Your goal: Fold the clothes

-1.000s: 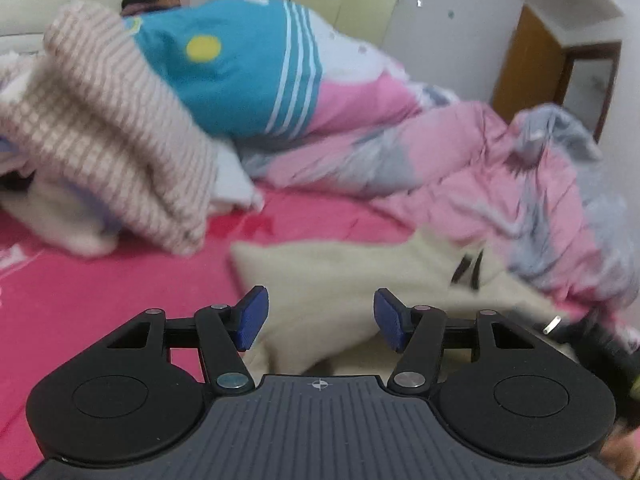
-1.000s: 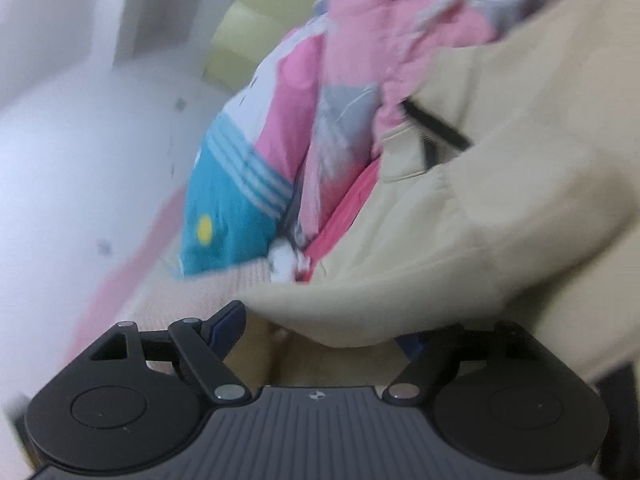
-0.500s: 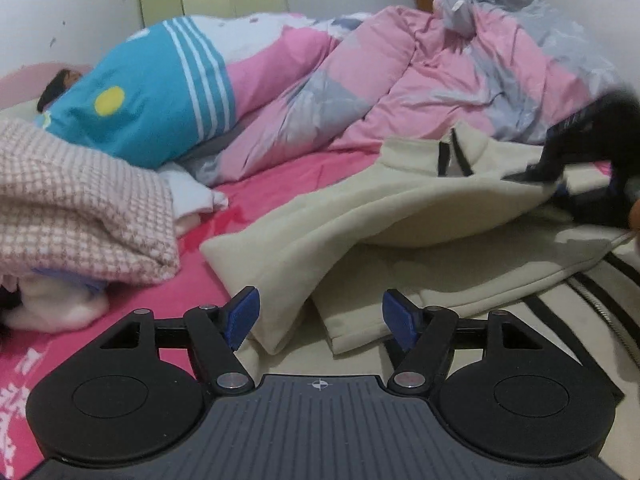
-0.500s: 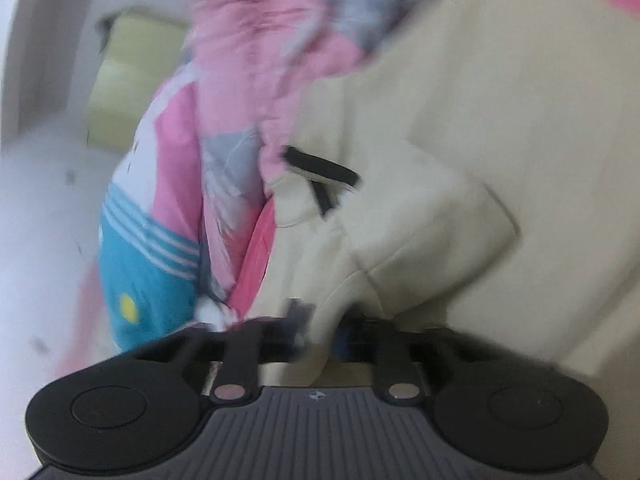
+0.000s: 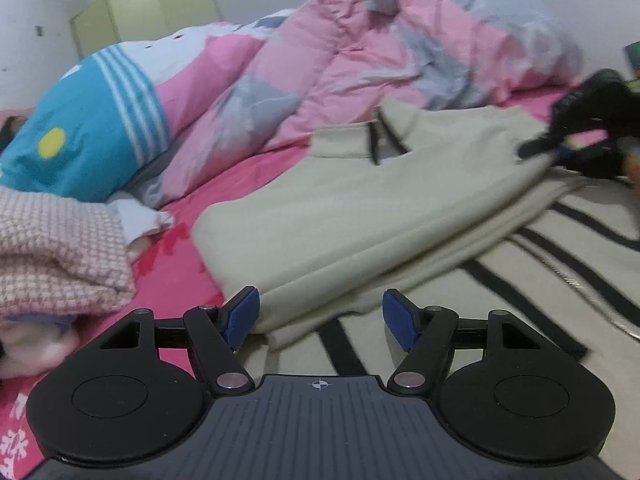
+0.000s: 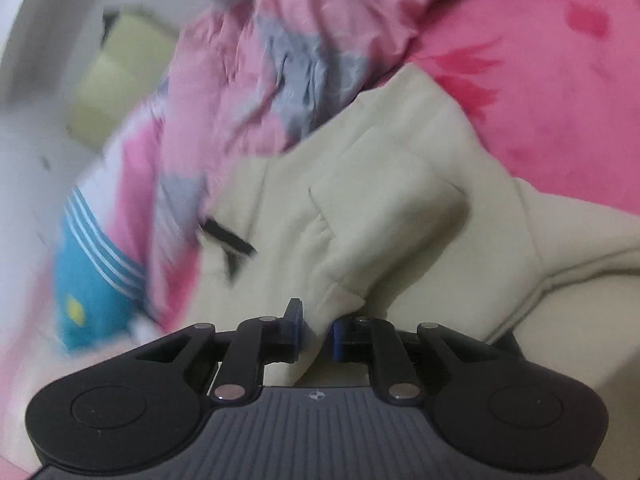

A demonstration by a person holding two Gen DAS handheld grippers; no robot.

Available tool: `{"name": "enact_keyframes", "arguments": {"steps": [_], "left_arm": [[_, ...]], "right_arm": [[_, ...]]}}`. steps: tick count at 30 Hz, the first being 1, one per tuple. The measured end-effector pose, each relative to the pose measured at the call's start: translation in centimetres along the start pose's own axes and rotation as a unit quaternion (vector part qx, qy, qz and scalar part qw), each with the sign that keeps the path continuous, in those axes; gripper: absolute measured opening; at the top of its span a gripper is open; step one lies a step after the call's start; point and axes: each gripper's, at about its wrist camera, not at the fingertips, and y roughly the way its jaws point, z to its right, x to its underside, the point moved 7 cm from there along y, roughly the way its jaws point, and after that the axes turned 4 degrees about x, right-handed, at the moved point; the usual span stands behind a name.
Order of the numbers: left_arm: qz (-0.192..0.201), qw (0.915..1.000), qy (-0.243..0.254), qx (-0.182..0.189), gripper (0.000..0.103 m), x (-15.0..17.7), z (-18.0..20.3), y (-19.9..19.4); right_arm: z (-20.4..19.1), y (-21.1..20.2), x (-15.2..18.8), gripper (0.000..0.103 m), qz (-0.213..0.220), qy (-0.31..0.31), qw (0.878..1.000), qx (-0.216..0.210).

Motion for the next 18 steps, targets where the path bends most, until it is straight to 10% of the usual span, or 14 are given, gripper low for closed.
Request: {"name": "enact_keyframes", "arguments": {"steps": [10, 18], "left_arm": [[0.011, 0.9977, -0.064, 0.019, 0.070, -1.4, -4.7, -2.2], [-0.021, 0.9890, -0.147, 0.005, 0.071, 0.6, -8.9, -2.1]], "right_arm": [[-3.3, -1.3, -2.7, 0.012, 0.033, -0.056, 0.997, -0.030], [1.4, -1.0, -2.9, 0.028, -0.007, 0.044, 0.999, -0.020]]}}
